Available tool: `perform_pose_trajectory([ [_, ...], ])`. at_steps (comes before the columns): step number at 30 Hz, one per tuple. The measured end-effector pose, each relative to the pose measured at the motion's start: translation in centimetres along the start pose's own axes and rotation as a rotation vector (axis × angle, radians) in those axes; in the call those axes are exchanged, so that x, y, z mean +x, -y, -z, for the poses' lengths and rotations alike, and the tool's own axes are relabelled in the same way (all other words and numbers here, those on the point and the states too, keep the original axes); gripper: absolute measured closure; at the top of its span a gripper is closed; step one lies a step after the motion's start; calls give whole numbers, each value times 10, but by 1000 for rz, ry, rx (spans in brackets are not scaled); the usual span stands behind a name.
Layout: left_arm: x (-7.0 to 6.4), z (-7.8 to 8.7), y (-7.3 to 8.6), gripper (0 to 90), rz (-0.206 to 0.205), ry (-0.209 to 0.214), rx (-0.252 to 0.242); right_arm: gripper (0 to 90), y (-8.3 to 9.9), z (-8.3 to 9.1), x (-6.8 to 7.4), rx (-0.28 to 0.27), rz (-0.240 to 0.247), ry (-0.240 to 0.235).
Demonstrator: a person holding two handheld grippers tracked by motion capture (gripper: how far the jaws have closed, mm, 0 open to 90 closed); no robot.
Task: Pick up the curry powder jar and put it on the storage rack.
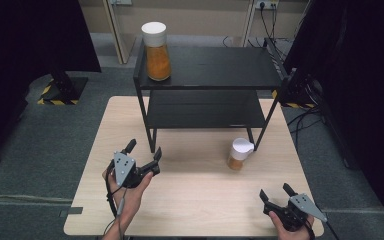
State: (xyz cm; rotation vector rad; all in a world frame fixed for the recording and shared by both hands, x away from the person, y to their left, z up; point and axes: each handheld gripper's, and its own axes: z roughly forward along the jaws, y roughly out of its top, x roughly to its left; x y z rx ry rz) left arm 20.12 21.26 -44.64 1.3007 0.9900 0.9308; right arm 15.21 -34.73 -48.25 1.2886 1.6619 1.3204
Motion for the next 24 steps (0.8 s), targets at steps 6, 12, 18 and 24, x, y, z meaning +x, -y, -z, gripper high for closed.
perform_pose_trajectory([
  [6,1,1,9,135,17,-10,37,73,0,0,0,1,3,-1],
  [12,1,4,15,134,23,-10,40,73,0,0,0,0,5,0],
  [18,2,3,25,131,24,4,58,73,0,0,0,0,5,-1],
  [24,6,2,38,127,32,17,64,73,0,0,1,1,6,-1],
])
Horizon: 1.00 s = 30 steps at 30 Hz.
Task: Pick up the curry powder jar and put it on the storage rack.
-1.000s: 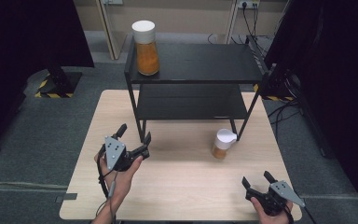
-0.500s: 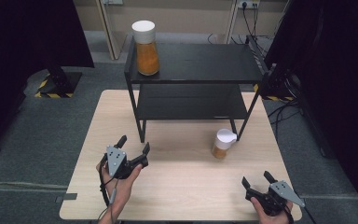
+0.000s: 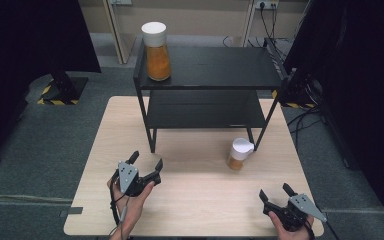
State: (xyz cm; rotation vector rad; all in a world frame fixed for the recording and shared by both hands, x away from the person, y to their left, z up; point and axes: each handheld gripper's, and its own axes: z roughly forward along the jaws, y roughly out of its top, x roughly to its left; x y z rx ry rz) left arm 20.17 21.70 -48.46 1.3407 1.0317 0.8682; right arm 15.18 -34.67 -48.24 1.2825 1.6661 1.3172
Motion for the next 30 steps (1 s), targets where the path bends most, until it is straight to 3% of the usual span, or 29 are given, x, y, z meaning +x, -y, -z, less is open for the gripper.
perform_pose_trajectory([
  [11,6,-4,23,123,-4,-14,20,73,0,0,1,0,4,1],
  [25,12,-10,32,123,0,-13,80,73,0,0,1,1,2,2],
  [30,11,-11,32,127,-7,-12,79,72,1,0,1,-3,3,2],
])
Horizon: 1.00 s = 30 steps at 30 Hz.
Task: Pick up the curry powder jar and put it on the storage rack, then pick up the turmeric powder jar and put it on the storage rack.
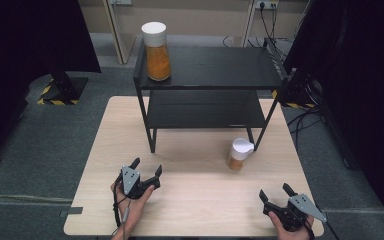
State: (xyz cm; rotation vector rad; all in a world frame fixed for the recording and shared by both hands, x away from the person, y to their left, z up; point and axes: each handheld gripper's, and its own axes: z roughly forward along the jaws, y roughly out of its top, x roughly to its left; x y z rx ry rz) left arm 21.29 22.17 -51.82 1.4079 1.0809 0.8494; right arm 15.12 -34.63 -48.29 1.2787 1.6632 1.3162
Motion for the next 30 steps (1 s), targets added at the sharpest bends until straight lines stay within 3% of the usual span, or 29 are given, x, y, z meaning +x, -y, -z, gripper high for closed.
perform_pose_trajectory([
  [23,-2,1,1,126,-21,2,-8,69,0,-1,1,1,5,-1],
  [30,-2,0,0,125,-24,4,-3,67,-14,-6,8,-26,47,-30],
])
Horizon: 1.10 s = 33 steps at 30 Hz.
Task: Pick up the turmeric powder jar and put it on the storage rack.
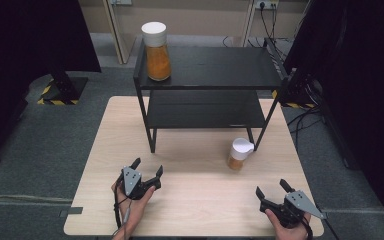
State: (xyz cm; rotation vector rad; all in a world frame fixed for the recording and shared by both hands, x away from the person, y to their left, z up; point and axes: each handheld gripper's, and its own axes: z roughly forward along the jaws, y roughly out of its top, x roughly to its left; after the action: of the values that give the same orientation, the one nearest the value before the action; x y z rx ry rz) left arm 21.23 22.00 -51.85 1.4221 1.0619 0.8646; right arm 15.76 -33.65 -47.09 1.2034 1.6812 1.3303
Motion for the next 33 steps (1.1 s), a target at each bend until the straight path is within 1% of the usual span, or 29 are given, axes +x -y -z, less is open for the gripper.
perform_pose_trajectory([
  [4,0,0,0,125,1,0,0,67,-8,-7,2,-6,14,-21],
  [6,0,0,0,125,1,0,0,67,-14,-15,4,-1,21,-31],
  [7,0,0,0,125,2,1,0,67,-14,-15,4,-1,21,-31],
  [16,1,0,0,124,3,2,1,69,-30,-49,11,22,49,-65],
  [17,1,0,0,124,4,2,1,70,-33,-56,11,28,49,-69],
  [18,1,0,0,123,4,2,0,70,-33,-56,11,28,49,-69],
  [20,1,0,0,123,4,2,0,71,-36,-66,12,36,46,-74],
  [24,1,0,0,123,4,2,1,75,-37,-77,13,45,34,-79],
  [26,1,0,0,123,5,2,0,80,-38,-85,14,53,31,-75],
  [33,1,0,-1,123,5,4,4,107,-38,-104,15,72,18,-64],
])
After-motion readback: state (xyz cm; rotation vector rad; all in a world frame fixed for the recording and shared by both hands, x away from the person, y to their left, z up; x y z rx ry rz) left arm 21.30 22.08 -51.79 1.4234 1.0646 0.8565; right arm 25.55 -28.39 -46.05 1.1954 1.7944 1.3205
